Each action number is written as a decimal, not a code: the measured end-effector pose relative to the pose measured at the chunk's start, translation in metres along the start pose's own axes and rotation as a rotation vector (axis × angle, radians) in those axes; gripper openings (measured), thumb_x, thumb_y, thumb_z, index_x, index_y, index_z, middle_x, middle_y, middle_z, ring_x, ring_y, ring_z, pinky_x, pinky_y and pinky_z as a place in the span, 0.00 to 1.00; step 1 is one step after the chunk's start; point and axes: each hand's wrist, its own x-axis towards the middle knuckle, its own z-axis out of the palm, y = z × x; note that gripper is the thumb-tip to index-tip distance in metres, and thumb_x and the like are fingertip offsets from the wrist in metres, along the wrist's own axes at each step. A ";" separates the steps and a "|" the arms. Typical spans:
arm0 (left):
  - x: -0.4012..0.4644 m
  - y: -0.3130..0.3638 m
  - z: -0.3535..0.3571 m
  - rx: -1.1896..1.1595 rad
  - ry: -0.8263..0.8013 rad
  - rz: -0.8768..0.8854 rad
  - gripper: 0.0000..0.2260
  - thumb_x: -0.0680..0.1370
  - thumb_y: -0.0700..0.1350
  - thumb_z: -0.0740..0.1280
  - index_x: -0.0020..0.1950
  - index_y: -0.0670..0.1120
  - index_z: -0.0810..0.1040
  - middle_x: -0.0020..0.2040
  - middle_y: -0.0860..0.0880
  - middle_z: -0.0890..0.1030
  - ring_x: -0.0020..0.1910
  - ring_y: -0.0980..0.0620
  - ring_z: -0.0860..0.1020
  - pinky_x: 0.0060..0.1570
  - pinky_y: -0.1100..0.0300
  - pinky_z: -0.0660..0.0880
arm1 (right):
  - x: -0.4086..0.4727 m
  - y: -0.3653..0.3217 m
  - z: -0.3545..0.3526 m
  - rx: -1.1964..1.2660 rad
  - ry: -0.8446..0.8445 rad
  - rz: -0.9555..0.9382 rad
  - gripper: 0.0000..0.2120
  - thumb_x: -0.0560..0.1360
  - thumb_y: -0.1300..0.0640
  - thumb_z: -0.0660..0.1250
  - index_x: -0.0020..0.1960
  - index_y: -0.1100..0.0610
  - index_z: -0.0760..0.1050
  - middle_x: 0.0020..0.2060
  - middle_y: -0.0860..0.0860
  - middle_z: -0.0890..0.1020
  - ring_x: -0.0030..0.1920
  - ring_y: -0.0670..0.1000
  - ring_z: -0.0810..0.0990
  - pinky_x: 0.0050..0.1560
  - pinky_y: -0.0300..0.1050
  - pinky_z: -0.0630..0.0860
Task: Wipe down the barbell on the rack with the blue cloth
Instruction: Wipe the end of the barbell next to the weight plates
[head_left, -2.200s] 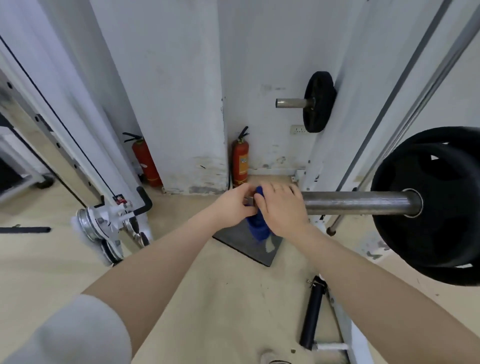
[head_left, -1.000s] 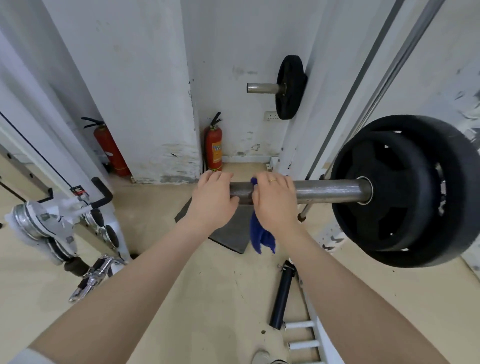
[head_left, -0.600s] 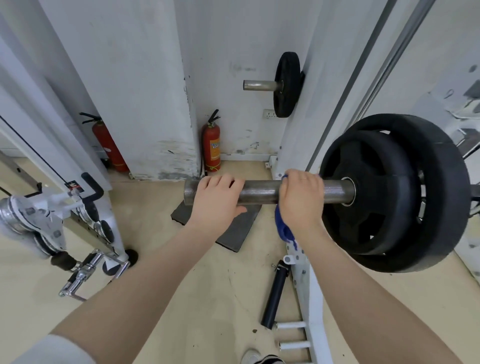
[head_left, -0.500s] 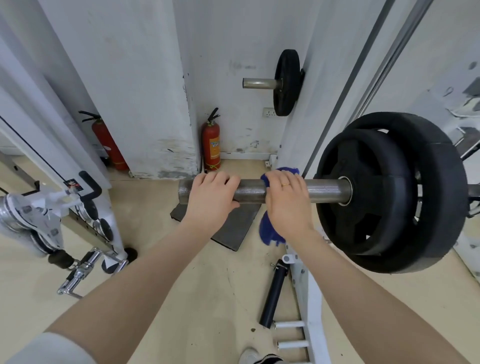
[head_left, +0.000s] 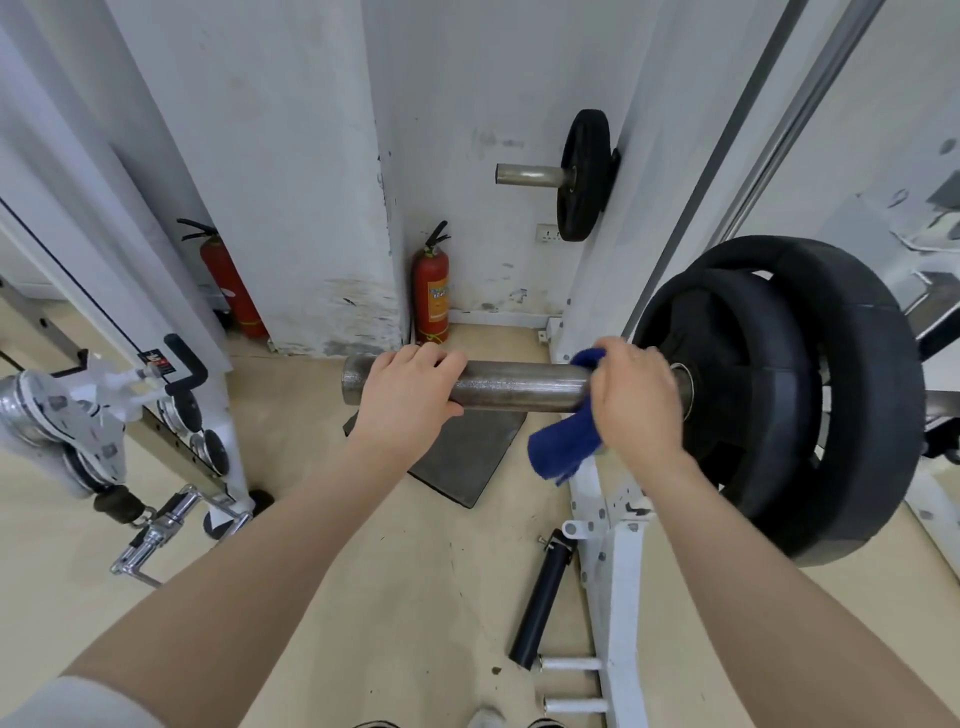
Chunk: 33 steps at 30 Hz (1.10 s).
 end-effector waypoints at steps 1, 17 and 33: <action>0.000 0.000 -0.001 0.000 -0.003 -0.004 0.19 0.73 0.50 0.69 0.62 0.47 0.72 0.58 0.47 0.76 0.59 0.45 0.72 0.59 0.53 0.64 | 0.005 0.006 -0.006 0.084 0.022 0.148 0.13 0.78 0.60 0.53 0.58 0.58 0.73 0.46 0.57 0.79 0.48 0.57 0.74 0.50 0.51 0.71; 0.007 -0.017 0.000 -0.026 -0.021 0.117 0.21 0.75 0.54 0.64 0.66 0.51 0.68 0.61 0.50 0.74 0.61 0.48 0.70 0.61 0.55 0.63 | 0.005 -0.052 0.015 -0.090 -0.033 0.056 0.24 0.76 0.50 0.40 0.42 0.57 0.74 0.37 0.53 0.79 0.41 0.56 0.76 0.52 0.49 0.69; 0.009 -0.122 -0.005 -0.785 -0.380 -0.003 0.24 0.72 0.44 0.71 0.66 0.49 0.69 0.59 0.53 0.76 0.57 0.53 0.76 0.55 0.62 0.71 | -0.009 -0.183 0.047 0.012 -0.057 -0.037 0.15 0.81 0.52 0.49 0.49 0.57 0.72 0.37 0.52 0.77 0.43 0.56 0.75 0.47 0.47 0.66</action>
